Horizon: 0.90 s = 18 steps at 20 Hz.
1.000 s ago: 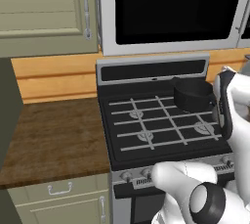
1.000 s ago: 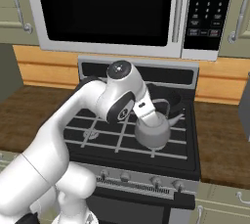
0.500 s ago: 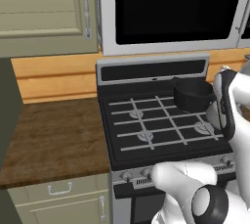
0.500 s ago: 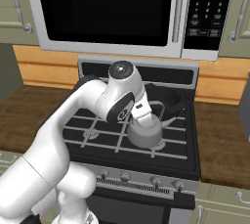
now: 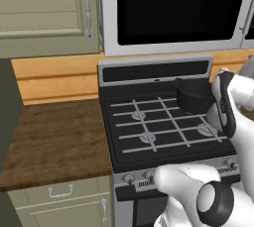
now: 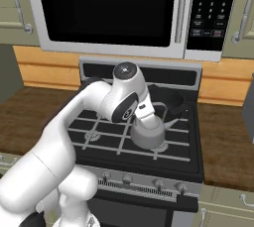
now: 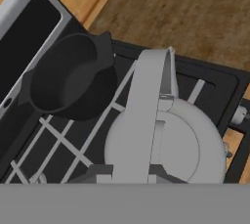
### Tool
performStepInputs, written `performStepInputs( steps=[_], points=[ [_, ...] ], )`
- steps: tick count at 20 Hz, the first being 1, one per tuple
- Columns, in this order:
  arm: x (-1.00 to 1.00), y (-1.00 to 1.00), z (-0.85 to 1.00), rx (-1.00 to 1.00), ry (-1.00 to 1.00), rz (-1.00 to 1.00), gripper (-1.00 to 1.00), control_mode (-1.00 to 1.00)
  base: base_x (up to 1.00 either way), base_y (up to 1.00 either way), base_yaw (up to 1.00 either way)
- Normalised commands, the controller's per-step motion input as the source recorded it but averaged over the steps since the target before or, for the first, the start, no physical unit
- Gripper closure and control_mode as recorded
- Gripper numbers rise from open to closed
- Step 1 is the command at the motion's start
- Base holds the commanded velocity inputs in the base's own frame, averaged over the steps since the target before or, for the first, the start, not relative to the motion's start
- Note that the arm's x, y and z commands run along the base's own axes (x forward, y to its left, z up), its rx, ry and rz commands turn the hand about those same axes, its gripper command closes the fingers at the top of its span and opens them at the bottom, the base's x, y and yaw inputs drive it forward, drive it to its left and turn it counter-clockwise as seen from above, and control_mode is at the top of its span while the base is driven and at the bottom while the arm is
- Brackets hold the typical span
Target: Pick the kettle from the counter and place it on a stove burner. Then turn the burner on.
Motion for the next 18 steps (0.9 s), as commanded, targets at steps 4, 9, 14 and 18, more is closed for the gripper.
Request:
performStepInputs(
  steps=[4, 9, 14, 18],
  points=[
    [0.19, -0.12, -0.22, -0.01, 0.00, 0.01, 1.00, -1.00, 0.00, 0.00, 0.00],
    [0.20, -0.19, -0.22, 0.00, 0.00, 0.01, 1.00, -1.00, 0.00, 0.00, 0.00],
    [0.30, -0.01, -0.24, 0.00, 0.00, 0.00, 1.00, -1.00, 0.00, 0.00, 0.00],
    [0.38, 0.00, -0.23, -0.02, -0.03, 0.00, 1.00, -1.00, 0.00, 0.00, 0.00]
  ],
)
